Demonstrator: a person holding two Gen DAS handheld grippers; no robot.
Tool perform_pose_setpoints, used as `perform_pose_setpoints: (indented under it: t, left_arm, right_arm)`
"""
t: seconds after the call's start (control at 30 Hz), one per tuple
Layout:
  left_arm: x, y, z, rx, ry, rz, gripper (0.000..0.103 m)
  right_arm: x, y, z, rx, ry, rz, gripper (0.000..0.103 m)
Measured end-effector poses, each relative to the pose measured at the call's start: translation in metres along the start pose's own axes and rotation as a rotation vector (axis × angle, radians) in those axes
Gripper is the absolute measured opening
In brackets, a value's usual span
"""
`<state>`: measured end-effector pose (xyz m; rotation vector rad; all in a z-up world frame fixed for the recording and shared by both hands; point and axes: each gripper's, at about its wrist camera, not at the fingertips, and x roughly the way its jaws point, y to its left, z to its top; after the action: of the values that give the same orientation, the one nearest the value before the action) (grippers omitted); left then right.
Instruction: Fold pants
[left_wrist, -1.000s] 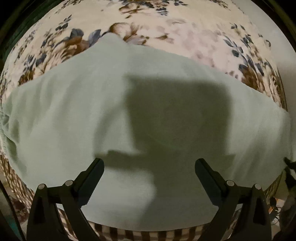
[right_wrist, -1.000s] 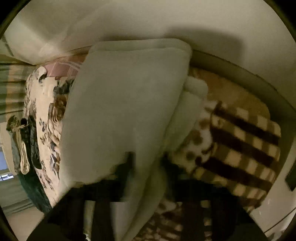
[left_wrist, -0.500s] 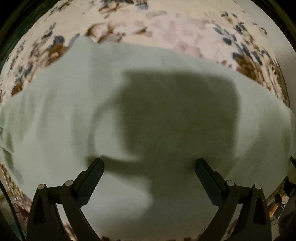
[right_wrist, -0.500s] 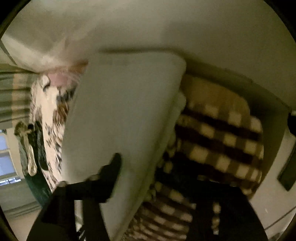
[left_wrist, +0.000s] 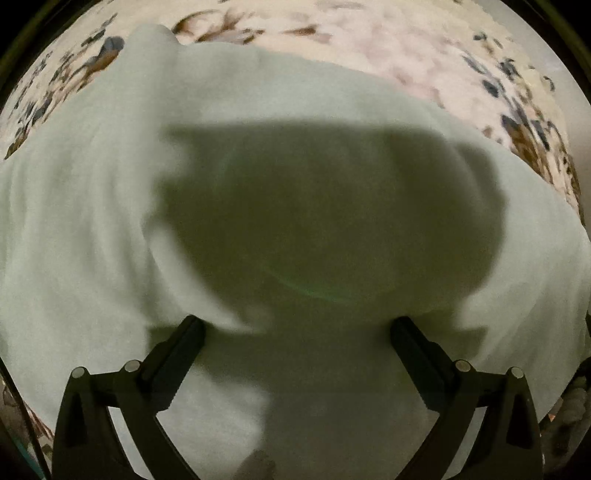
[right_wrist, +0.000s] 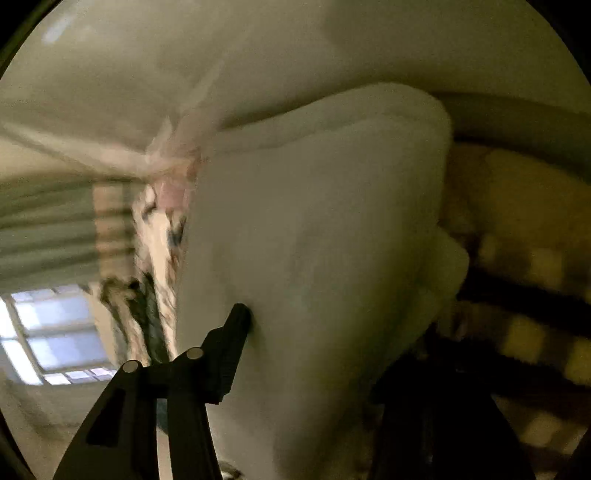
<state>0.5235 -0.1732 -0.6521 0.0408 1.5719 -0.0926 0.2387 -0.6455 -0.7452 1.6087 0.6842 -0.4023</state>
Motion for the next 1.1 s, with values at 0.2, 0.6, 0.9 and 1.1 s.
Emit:
perform_pose_setpoints:
  t: [0.2,0.6,0.9,1.1]
  left_arm:
    - [-0.033,0.018,0.005,-0.087,-0.014,-0.101,0.103]
    - [-0.135,0.193,-0.03,-0.318,-0.199,-0.146,0.103]
    - [-0.157,0.315,-0.077,-0.448,-0.228,-0.069,0.103]
    - [-0.148,0.334,-0.071,-0.414,-0.218,-0.121,0.103]
  right_arm:
    - [-0.03,0.07,-0.02,-0.194,-0.098,-0.077,0.02]
    - [0.014,0.283,-0.269,-1.13,-0.075,-0.389,0.02]
    - [0.151,0.212,-0.575,-1.762,0.216,-0.493,0.019]
    - [0.159,0.163,-0.632,-1.978,0.334,-0.618,0.041]
